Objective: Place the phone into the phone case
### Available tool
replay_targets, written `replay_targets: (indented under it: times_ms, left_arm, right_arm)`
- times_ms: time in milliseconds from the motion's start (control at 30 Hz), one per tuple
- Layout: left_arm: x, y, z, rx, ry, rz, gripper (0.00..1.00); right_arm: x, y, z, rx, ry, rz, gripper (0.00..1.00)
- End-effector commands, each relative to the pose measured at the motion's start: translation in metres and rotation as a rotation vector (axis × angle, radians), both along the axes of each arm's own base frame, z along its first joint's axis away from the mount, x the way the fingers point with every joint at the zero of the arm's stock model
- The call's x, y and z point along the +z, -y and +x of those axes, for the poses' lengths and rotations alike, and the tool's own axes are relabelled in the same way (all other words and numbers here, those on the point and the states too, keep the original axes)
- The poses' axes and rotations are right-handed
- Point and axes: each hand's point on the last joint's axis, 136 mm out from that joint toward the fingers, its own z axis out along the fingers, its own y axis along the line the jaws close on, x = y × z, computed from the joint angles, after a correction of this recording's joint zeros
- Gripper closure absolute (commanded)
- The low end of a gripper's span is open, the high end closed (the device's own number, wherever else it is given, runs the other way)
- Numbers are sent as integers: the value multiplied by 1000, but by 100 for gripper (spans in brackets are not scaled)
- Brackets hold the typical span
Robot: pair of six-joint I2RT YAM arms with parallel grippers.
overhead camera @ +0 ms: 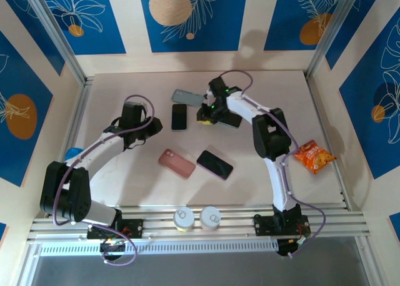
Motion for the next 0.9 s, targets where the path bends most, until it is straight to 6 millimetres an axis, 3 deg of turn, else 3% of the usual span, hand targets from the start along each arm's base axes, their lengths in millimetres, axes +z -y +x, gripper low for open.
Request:
replay_targets:
  times_ms: [0,167,500,667,867]
  left_arm:
    - [1,3,-11,-35,-14,-10,71]
    - [-5,8,-17,-47,-39,-14,68]
    - [-6,9,-21,-41,-61,-3,68]
    - [-5,9,-20,-45,-63,0,68]
    - [-7,11,-20,-52,-63,-10,68]
  right_arm:
    - [42,47,17,38,125,-92,56]
    - [28,90,43,48,134,-193,44]
    - [1,124,80,-11,96,-181,34]
    - [-10,136,74,-72,15,-118,35]
    - [-19,136,52,-77,-25,-102,35]
